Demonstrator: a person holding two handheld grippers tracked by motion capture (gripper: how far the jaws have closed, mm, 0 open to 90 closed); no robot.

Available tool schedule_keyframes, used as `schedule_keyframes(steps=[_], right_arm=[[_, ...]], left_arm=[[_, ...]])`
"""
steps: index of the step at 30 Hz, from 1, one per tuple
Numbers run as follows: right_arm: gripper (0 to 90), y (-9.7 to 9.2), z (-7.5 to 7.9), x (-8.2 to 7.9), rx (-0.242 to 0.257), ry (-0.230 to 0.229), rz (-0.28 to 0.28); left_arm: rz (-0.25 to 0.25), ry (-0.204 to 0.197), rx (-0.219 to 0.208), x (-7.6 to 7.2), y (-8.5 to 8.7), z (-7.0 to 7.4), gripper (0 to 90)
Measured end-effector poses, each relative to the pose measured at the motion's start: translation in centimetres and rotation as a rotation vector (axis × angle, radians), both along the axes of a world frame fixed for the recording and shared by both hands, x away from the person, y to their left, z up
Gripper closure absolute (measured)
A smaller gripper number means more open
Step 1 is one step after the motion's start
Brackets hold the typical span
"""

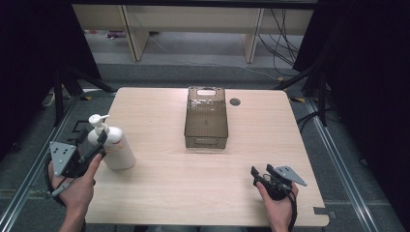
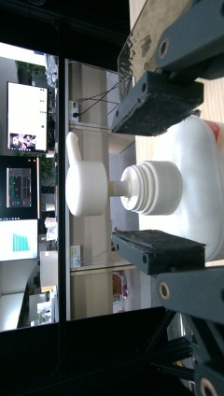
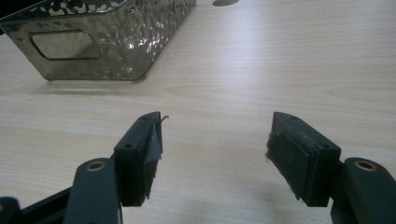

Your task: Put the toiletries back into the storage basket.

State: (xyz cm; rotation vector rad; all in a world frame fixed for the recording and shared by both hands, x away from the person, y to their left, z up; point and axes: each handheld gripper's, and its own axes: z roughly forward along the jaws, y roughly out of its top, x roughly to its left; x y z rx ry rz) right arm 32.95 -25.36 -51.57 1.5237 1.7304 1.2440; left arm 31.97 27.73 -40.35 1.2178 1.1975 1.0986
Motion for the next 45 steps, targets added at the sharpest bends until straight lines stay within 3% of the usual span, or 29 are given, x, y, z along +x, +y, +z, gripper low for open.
schedule_keyframes(steps=[3, 4, 5, 6, 7, 14, 23, 24, 30, 35, 45], right_arm=[[35.8, 0.0, -0.1, 0.1, -0.021, -0.011, -0.004], [35.8, 0.3, 0.0, 0.0, 0.008, 0.013, -0.019], [35.8, 0.2, 0.0, 0.0, 0.005, 0.014, -0.016], [35.8, -0.1, 0.0, 0.1, -0.019, 0.01, -0.004], [35.8, -0.1, -0.1, 0.2, 0.0, 0.005, 0.013], [35.6, -0.1, 0.0, 0.1, 0.011, 0.017, 0.009], [35.5, 0.0, -0.1, 0.2, 0.002, 0.014, 0.003], [35.5, 0.0, -0.1, 0.3, -0.022, 0.009, 0.006], [35.5, 0.2, 0.0, 0.4, 0.015, 0.032, 0.009], [35.1, 0.0, 0.0, 0.3, 0.004, 0.027, 0.005], [35.1, 0.0, -0.1, 0.4, -0.011, 0.022, 0.017]], left_arm=[[0.016, 0.0, 0.002, 0.4, -0.2, 0.3, 40.5], [0.024, 0.003, 0.0, 0.5, -0.3, 0.3, 40.6], [0.029, 0.008, 0.0, 0.7, -0.3, 0.4, 40.7], [0.035, 0.008, 0.0, 0.9, -0.4, 0.5, 40.7], [0.044, 0.012, 0.005, 1.0, -0.5, 0.6, 40.8], [0.083, 0.028, 0.009, 1.7, -1.2, 0.8, 42.6], [0.077, 0.043, 0.012, 2.3, -1.2, 1.1, 47.7], [0.083, 0.044, 0.018, 2.4, -1.1, 1.2, 48.8], [0.072, 0.066, 0.018, 3.0, -1.1, 1.3, 53.3], [0.076, 0.068, 0.006, 3.1, -1.0, 1.5, 58.2], [0.062, 0.077, 0.001, 3.0, -1.0, 1.6, 59.3]])
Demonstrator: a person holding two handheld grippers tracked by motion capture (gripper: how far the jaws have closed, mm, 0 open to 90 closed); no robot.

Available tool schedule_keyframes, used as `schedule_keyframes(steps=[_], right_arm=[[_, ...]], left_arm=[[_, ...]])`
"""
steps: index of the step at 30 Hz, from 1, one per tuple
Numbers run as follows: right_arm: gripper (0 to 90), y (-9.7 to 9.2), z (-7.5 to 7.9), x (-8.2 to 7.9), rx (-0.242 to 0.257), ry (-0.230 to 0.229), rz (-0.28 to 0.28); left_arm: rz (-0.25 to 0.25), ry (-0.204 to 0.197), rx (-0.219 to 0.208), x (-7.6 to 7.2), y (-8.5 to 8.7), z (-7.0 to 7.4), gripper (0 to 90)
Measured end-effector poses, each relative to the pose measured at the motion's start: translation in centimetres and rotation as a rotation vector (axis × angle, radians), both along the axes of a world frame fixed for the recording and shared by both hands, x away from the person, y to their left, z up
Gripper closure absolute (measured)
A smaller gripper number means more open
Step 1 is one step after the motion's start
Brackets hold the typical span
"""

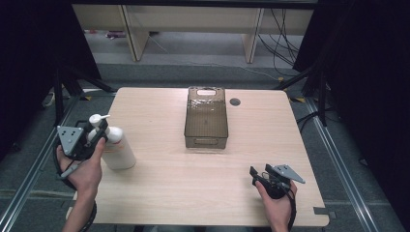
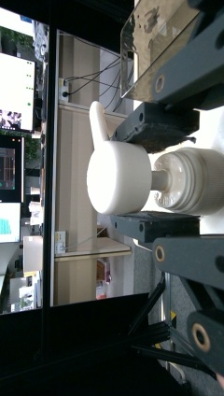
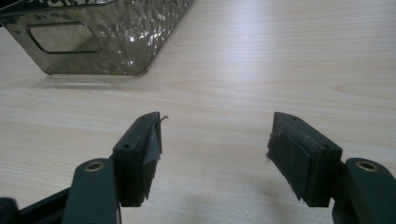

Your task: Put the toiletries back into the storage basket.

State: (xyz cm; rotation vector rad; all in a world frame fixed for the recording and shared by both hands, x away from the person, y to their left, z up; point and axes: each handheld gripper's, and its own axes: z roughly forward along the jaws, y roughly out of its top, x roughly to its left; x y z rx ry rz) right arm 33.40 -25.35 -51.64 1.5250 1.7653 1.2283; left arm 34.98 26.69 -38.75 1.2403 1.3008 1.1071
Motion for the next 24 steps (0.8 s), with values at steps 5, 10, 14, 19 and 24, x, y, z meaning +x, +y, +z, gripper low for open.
schedule_keyframes(steps=[5, 10, 14, 19, 24], right_arm=[[35.1, 0.0, 0.0, 0.0, 0.005, -0.004, 0.003], [35.0, 0.2, 0.1, -0.1, 0.017, 0.009, -0.003], [35.0, 0.2, 0.0, -0.1, 0.011, 0.009, -0.015], [34.9, 0.1, 0.0, 0.0, 0.011, -0.001, -0.007], [34.9, 0.1, 0.1, -0.1, 0.006, -0.003, -0.009]], left_arm=[[-0.018, -0.025, 0.002, -0.2, -0.7, 0.3, 59.5], [-0.058, -0.04, -0.006, -0.2, -1.7, 1.1, 59.6], [-0.093, -0.057, -0.023, 0.0, -2.8, 1.9, 59.6], [-0.135, -0.07, -0.031, 0.3, -4.0, 2.6, 59.6], [-0.173, -0.082, -0.018, 0.6, -5.4, 3.0, 59.6]])
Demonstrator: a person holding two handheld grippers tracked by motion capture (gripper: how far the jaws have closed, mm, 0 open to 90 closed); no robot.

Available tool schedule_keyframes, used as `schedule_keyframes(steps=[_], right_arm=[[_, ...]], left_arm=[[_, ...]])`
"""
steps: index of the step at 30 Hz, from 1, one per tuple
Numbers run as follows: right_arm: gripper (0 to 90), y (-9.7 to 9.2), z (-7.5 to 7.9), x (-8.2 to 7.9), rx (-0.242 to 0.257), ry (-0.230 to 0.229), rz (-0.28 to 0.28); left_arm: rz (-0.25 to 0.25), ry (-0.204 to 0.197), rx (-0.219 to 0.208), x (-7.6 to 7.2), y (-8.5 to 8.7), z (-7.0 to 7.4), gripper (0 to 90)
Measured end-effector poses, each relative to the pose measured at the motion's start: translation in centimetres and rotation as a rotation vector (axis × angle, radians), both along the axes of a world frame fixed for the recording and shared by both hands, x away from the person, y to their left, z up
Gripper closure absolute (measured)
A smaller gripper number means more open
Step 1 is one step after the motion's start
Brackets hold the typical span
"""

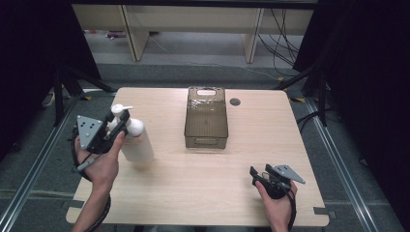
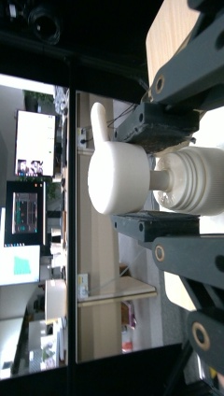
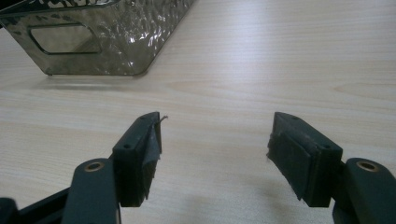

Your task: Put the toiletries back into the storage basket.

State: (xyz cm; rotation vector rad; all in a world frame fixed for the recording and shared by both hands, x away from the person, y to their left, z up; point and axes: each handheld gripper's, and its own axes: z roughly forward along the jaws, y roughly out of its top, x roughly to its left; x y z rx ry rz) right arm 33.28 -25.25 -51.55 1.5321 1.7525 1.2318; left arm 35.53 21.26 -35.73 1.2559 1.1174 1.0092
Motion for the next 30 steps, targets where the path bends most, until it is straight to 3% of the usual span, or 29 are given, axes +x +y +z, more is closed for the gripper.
schedule_keyframes(steps=[1, 2, 15, 17, 18, 20, 21, 23, 25, 26, 28, 30], right_arm=[[34.9, 0.1, 0.1, -0.1, 0.003, 0.023, -0.001], [34.9, -0.1, 0.0, 0.0, -0.021, -0.004, -0.003], [34.8, 0.0, 0.1, -0.1, -0.015, -0.002, -0.005], [34.8, 0.0, 0.0, 0.0, -0.006, -0.002, 0.001], [34.8, 0.3, 0.1, -0.2, 0.034, 0.02, -0.012], [34.8, 0.3, 0.1, -0.2, 0.034, 0.02, -0.011], [34.8, 0.1, 0.1, -0.1, -0.002, 0.007, -0.008], [34.8, 0.0, 0.1, -0.1, -0.016, -0.002, -0.004], [34.7, 0.0, 0.0, 0.0, -0.005, -0.001, 0.003], [34.7, 0.3, 0.1, -0.2, 0.031, 0.018, -0.011], [34.7, 0.0, 0.0, -0.1, -0.009, -0.004, -0.001], [34.7, 0.0, 0.0, -0.1, -0.002, -0.002, 0.003]], left_arm=[[-0.007, 0.0, 0.0, 0.0, -0.2, 0.1, 59.7], [-0.012, -0.001, -0.002, 0.1, -0.4, 0.1, 59.6], [-0.072, -0.02, -0.013, 0.6, -2.9, 1.1, 59.6], [-0.081, -0.023, -0.018, 0.6, -3.3, 1.3, 59.6], [-0.081, -0.023, -0.018, 0.6, -3.3, 1.3, 59.6], [-0.087, -0.026, -0.022, 0.7, -3.7, 1.5, 59.6], [-0.09, -0.03, -0.022, 0.8, -4.1, 1.8, 59.6], [-0.094, -0.035, -0.02, 0.9, -4.5, 2.0, 59.6], [-0.096, -0.039, -0.023, 1.0, -4.9, 2.2, 59.6], [-0.096, -0.042, -0.022, 1.1, -5.0, 2.3, 59.6], [-0.1, -0.047, -0.027, 1.2, -5.4, 2.5, 59.6], [-0.102, -0.048, -0.027, 1.3, -5.6, 2.6, 59.6]])
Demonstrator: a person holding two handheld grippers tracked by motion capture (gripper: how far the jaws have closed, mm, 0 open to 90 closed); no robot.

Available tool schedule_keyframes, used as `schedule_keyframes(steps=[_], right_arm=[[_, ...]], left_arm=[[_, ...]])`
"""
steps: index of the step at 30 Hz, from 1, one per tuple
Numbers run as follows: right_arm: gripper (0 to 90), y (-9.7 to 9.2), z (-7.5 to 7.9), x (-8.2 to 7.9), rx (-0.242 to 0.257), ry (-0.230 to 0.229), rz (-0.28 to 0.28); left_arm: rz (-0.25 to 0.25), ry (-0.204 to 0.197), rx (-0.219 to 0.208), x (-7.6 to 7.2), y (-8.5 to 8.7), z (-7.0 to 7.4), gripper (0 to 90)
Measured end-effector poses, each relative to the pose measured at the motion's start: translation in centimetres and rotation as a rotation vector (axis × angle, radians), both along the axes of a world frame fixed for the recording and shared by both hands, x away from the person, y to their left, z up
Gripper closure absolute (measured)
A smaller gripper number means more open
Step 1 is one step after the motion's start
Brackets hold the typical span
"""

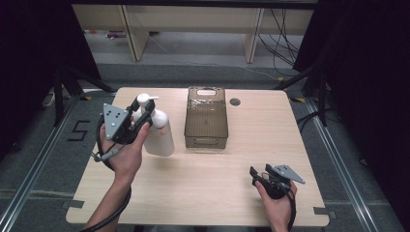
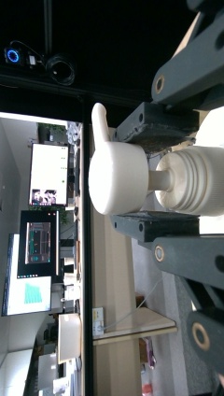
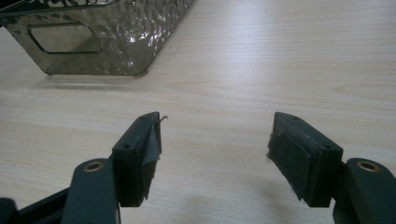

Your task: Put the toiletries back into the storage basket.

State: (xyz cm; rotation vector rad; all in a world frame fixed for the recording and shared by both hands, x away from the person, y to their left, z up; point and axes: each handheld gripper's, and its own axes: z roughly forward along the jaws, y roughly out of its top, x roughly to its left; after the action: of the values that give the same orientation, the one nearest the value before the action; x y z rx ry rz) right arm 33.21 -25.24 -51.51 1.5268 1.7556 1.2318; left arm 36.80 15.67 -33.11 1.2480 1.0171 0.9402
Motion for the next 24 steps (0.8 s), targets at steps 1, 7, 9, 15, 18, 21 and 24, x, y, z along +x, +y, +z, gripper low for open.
schedule_keyframes(steps=[1, 7, 9, 15, 18, 21, 24], right_arm=[[34.6, 0.0, 0.0, 0.0, 0.004, 0.004, -0.004], [34.6, 0.2, 0.0, -0.1, 0.018, 0.018, -0.008], [34.6, 0.0, 0.0, 0.0, -0.008, 0.002, 0.007], [34.6, 0.0, 0.0, 0.0, -0.006, 0.0, 0.01], [34.6, -0.1, 0.0, 0.0, -0.014, -0.007, 0.009], [34.5, 0.0, 0.0, 0.0, -0.007, 0.002, 0.007], [34.5, 0.0, 0.0, 0.0, -0.008, 0.002, 0.006]], left_arm=[[-0.005, -0.002, -0.005, 0.1, -0.4, 0.2, 59.6], [-0.016, -0.007, -0.003, 0.5, -1.4, 0.6, 59.6], [-0.02, -0.009, 0.002, 0.6, -1.7, 0.7, 59.6], [-0.038, -0.015, 0.004, 0.9, -2.6, 1.1, 59.6], [-0.044, -0.019, 0.005, 1.1, -3.0, 1.2, 59.6], [-0.051, -0.024, 0.005, 1.2, -3.4, 1.5, 59.6], [-0.06, -0.028, 0.007, 1.3, -3.7, 1.7, 59.6]])
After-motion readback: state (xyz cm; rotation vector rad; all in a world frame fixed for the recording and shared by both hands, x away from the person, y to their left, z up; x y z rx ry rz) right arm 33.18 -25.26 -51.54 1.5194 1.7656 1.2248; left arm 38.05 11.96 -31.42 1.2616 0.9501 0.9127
